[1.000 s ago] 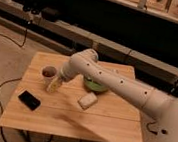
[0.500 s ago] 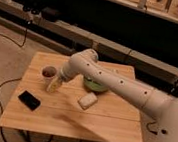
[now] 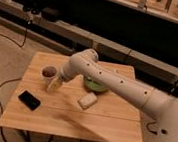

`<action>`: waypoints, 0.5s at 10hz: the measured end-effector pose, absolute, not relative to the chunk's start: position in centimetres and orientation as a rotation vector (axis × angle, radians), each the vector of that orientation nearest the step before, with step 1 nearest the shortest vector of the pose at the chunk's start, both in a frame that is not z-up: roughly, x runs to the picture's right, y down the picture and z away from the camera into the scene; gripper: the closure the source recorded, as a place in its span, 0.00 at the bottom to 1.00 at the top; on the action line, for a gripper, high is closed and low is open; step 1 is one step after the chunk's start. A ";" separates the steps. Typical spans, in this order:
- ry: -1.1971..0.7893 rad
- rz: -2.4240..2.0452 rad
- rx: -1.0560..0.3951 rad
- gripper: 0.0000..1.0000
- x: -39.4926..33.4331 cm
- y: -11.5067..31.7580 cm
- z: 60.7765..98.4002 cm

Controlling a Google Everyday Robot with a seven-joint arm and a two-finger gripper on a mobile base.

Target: Pick up the ceramic cup

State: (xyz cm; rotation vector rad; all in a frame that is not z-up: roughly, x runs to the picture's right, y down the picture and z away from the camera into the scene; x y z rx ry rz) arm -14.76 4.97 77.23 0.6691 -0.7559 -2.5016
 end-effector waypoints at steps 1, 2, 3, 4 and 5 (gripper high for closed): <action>-0.723 -2.477 0.626 0.20 -13.9 4.0 77.5; -0.678 -2.440 0.576 0.20 -13.0 2.5 77.6; -0.627 -2.392 0.525 0.20 -12.1 0.7 77.5; -0.588 -2.353 0.483 0.20 -11.5 -0.6 77.4; -0.541 -2.307 0.439 0.20 -11.2 -2.3 77.0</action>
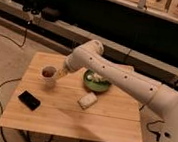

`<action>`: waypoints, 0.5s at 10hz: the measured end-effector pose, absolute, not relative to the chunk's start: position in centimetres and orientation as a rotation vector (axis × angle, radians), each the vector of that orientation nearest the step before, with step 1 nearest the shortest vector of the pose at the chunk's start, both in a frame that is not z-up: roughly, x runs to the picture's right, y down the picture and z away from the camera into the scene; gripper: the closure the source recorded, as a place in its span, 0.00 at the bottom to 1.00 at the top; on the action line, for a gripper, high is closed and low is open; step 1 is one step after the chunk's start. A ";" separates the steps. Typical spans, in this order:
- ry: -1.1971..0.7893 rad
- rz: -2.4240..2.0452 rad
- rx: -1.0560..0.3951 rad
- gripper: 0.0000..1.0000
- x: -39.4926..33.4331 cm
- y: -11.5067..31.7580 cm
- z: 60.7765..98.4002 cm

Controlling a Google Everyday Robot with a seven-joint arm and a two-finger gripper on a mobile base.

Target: Pick up the ceramic cup

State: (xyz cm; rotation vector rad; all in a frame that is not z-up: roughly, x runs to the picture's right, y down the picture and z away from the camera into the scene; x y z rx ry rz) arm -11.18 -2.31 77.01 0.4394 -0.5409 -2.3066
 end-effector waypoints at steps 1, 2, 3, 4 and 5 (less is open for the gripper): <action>-0.502 -2.267 0.408 0.20 -10.8 -3.7 76.7; -0.491 -2.252 0.399 0.20 -10.6 -4.1 76.5; -0.478 -2.239 0.388 0.20 -10.3 -4.5 76.5; -0.477 -2.239 0.388 0.20 -10.4 -4.5 76.5; -0.477 -2.232 0.385 0.20 -10.6 -4.5 76.5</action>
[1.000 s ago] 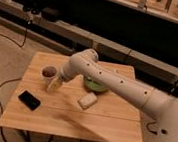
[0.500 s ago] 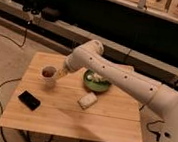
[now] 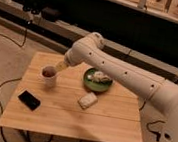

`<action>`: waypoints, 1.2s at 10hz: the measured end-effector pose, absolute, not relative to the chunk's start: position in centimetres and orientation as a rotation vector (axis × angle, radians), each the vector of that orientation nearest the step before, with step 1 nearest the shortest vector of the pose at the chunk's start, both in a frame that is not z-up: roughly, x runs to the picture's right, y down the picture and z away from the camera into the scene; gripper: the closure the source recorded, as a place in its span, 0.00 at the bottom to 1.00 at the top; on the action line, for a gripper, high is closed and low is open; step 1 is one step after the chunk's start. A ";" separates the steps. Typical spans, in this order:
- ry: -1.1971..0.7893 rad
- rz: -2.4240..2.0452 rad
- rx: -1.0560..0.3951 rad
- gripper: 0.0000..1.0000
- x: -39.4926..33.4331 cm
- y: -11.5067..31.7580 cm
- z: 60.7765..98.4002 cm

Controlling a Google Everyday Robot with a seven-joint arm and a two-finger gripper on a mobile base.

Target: Pick up the ceramic cup

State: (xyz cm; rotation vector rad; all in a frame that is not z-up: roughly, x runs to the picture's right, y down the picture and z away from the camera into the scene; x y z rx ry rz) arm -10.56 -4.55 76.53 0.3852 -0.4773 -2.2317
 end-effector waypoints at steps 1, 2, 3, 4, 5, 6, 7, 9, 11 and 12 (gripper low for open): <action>-0.473 -2.203 0.370 0.20 -10.6 -4.7 76.7; -0.463 -2.160 0.345 0.20 -10.5 -4.9 77.0; -0.448 -2.110 0.310 0.20 -10.2 -5.0 77.3; -0.433 -2.065 0.277 0.20 -9.8 -5.1 77.6; -0.414 -2.014 0.242 0.20 -9.5 -5.2 78.0; -0.404 -1.986 0.225 0.20 -9.2 -5.3 78.2; -0.399 -1.973 0.217 0.20 -9.1 -5.4 78.2; -0.412 -1.966 0.203 0.20 -9.2 -5.1 78.4; -0.513 -1.925 0.134 0.20 -10.7 -2.7 79.4; -0.563 -1.898 0.097 0.20 -11.8 -1.6 80.0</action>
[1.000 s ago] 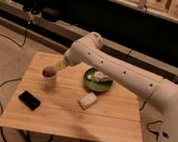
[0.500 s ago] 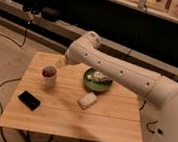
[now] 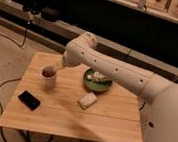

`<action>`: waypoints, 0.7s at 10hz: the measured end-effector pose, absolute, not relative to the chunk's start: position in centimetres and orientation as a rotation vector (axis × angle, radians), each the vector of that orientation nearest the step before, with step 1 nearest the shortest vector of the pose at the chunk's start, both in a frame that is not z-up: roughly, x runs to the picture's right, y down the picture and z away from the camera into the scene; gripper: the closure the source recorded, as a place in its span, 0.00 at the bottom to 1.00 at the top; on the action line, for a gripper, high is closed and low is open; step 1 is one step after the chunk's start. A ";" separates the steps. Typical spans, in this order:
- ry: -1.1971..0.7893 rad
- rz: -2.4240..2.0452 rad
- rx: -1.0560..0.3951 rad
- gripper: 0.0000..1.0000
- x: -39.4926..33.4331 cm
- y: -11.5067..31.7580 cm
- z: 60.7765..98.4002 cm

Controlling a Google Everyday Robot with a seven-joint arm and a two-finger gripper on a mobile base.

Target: Pick up the ceramic cup

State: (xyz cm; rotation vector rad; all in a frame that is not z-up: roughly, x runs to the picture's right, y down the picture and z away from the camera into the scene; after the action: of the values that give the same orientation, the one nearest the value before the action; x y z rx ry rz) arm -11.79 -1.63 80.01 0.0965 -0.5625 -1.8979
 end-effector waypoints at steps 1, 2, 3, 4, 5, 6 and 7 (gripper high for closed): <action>-0.605 -1.864 0.049 0.20 -12.5 -0.8 80.9; -0.615 -1.851 0.036 0.20 -12.7 -0.8 81.2; -0.619 -1.834 0.018 0.20 -13.1 -1.3 81.9; -0.612 -1.828 0.009 0.20 -13.7 -1.9 82.5; -0.608 -1.823 0.004 0.20 -13.8 -2.3 82.8; -0.591 -1.817 -0.007 0.20 -13.8 -2.9 83.6; -0.579 -1.812 -0.018 0.20 -13.7 -3.1 84.2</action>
State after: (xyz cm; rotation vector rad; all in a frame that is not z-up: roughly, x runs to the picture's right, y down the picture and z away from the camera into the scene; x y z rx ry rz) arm -13.72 -3.11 84.20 -0.0181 -0.5792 -1.8118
